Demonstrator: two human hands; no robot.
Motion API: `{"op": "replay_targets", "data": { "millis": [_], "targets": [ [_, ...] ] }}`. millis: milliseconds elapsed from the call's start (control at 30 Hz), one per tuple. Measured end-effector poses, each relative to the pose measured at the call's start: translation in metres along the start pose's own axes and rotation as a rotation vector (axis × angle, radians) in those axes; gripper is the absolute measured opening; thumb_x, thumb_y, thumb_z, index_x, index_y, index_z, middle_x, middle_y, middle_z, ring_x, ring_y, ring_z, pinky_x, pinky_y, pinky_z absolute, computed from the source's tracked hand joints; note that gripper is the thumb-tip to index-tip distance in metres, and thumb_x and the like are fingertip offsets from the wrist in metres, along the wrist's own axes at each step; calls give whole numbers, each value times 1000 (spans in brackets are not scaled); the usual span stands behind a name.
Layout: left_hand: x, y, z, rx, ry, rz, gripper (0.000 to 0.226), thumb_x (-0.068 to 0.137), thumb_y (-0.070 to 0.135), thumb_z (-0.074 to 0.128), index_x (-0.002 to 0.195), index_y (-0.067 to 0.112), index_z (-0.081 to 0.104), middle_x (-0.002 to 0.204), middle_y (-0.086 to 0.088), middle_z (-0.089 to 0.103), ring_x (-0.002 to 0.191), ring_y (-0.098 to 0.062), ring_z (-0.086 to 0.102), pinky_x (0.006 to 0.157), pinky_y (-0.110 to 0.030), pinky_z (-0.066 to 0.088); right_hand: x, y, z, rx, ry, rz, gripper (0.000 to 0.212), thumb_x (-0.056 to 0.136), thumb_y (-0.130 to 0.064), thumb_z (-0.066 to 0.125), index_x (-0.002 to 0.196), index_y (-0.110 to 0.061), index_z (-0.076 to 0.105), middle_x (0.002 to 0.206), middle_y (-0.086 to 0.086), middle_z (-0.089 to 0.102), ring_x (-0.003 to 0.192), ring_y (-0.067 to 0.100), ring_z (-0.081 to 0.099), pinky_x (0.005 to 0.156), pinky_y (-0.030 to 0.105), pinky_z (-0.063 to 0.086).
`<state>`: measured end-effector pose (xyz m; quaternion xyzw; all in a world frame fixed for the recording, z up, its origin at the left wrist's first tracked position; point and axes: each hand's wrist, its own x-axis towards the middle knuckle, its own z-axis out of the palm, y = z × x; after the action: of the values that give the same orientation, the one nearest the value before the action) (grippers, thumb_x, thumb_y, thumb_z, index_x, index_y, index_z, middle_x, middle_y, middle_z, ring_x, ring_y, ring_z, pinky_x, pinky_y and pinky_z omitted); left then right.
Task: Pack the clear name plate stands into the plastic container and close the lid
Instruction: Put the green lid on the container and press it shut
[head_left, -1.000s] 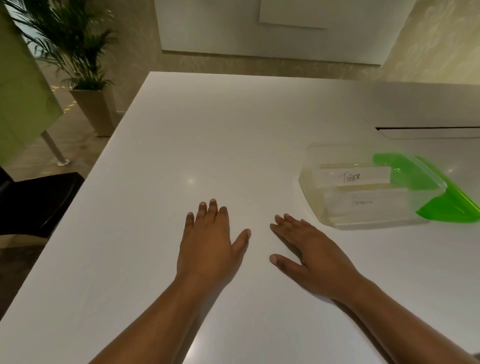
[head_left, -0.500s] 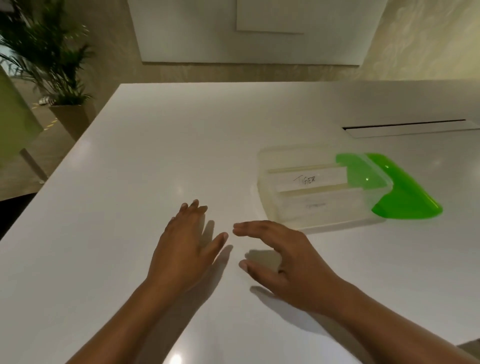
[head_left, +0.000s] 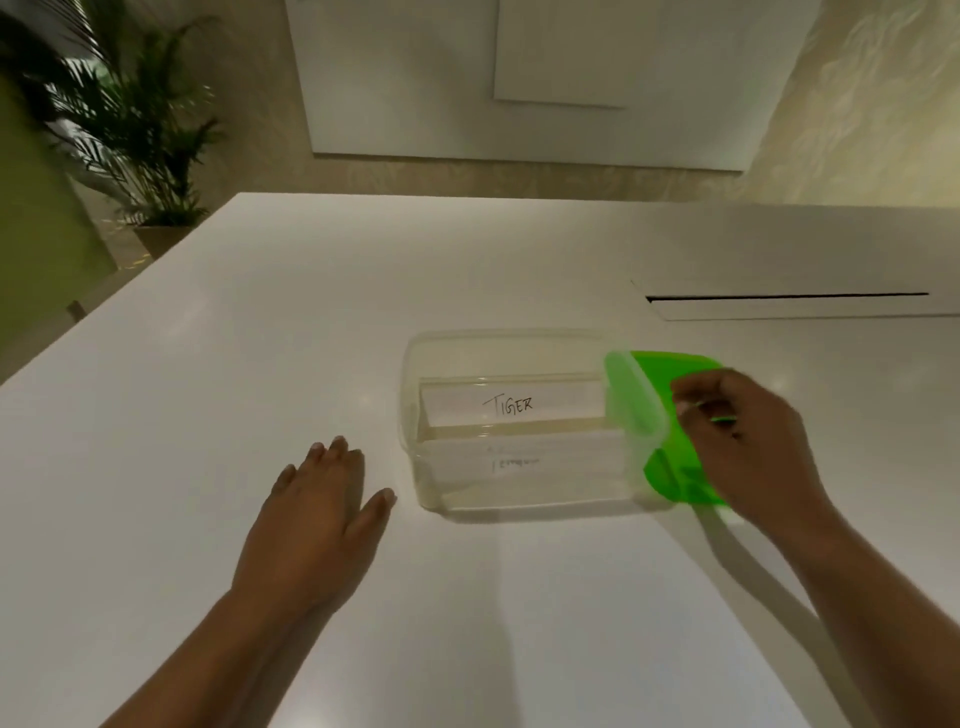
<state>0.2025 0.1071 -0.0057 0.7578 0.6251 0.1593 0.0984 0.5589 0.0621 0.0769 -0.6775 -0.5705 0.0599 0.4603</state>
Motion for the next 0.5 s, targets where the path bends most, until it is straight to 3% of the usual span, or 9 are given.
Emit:
{"op": "replay_targets", "data": {
  "millis": [100,200,300,500],
  "targets": [
    [1,-2,0,-28,31,-18,63,93,56,43,141,16,47,156,-5,39,146,-22,29,118,-42,23,-4,28,6,-200,-205,62,20,75,-12,76,88,-25,68,76,-12,65,69,-3,58,61,9,36],
    [2,2,0,-34,47,-33,61,92,52,51,140,15,49,156,-4,40,146,-22,31,118,-43,24,-15,42,10,-316,-305,62,27,66,-26,82,87,-32,65,77,-20,60,70,-3,55,61,12,36],
    [3,4,-1,-33,58,-49,57,91,50,53,137,16,51,155,-4,42,145,-22,32,116,-43,25,-23,50,14,-344,-286,66,29,63,-36,83,87,-36,66,81,-20,63,73,6,59,66,24,44],
    [2,2,1,-75,69,-44,60,92,49,52,142,16,47,158,-2,37,147,-19,26,119,-41,20,-23,52,12,-414,-163,-2,16,72,-17,78,82,-28,73,78,-10,69,73,17,64,66,31,51]
  ]
}}
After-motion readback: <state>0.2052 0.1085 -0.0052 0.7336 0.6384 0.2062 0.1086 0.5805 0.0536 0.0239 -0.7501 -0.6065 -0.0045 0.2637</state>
